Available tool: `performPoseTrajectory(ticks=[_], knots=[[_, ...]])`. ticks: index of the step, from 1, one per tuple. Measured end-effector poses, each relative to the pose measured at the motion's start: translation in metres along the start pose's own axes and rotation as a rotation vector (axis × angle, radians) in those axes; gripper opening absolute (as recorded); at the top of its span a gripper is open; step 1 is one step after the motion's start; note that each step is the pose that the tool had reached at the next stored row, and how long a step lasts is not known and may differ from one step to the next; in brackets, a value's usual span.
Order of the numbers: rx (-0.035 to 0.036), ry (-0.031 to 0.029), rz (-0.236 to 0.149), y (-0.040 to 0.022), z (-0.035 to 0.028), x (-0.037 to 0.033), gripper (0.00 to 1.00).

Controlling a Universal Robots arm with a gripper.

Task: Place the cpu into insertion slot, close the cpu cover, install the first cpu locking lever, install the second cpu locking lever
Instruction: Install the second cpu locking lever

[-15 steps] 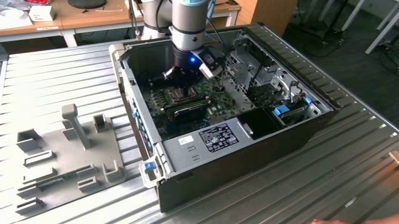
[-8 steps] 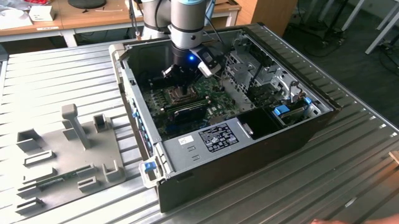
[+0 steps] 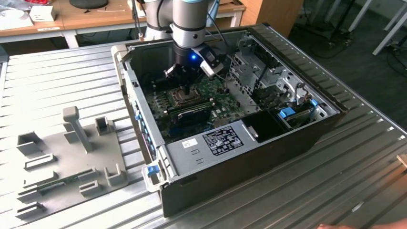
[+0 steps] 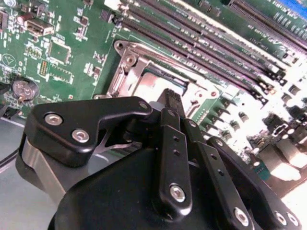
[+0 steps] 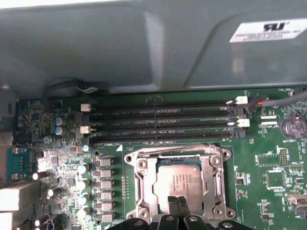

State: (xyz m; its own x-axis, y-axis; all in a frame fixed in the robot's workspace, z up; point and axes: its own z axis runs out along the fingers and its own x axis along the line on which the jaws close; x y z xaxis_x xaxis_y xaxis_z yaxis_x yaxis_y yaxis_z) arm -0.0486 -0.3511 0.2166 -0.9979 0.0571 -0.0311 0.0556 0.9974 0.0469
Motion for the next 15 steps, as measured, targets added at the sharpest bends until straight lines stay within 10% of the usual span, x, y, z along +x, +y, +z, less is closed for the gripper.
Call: performPoseTrajectory(ticks=[15], knots=[[0.0000, 0.0000, 0.000, 0.0052, -0.0056, 0.0001, 0.10]])
